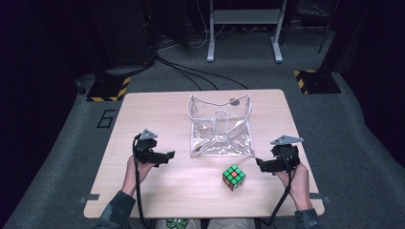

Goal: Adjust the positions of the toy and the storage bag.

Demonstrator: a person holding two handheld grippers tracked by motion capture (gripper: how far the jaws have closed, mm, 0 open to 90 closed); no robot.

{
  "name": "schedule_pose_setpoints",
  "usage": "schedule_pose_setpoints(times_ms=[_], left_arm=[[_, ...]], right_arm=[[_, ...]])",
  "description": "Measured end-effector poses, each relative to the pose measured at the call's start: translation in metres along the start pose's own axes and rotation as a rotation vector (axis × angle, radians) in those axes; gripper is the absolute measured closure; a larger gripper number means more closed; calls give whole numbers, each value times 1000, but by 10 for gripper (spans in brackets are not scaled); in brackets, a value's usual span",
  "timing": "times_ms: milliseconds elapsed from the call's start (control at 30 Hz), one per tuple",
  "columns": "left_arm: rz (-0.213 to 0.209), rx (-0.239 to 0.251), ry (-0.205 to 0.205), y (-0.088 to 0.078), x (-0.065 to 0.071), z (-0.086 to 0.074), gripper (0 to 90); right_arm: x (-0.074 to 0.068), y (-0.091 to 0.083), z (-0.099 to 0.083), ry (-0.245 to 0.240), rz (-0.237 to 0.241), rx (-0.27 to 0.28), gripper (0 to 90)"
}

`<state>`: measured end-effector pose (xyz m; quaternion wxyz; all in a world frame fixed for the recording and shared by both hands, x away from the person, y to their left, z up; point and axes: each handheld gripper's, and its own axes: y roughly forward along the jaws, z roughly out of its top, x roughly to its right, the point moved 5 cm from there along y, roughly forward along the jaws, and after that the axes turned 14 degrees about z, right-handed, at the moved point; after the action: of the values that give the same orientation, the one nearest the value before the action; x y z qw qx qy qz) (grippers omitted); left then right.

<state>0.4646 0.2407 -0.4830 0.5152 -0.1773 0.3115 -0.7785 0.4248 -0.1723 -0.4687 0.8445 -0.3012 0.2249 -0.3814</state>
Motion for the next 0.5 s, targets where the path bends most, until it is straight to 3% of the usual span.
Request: schedule_pose_setpoints(times_ms=[200, 367, 500], left_arm=[[-20, 12, -27, -1, -5, 16, 59], [-38, 14, -23, -1, -4, 26, 63], [-55, 13, -8, -1, -3, 35, 66]], right_arm=[[-2, -1, 11, 2, 35, 9, 32], [-2, -1, 24, 8, 64, 26, 32], [-5, -1, 36, -19, 62, 20, 33]])
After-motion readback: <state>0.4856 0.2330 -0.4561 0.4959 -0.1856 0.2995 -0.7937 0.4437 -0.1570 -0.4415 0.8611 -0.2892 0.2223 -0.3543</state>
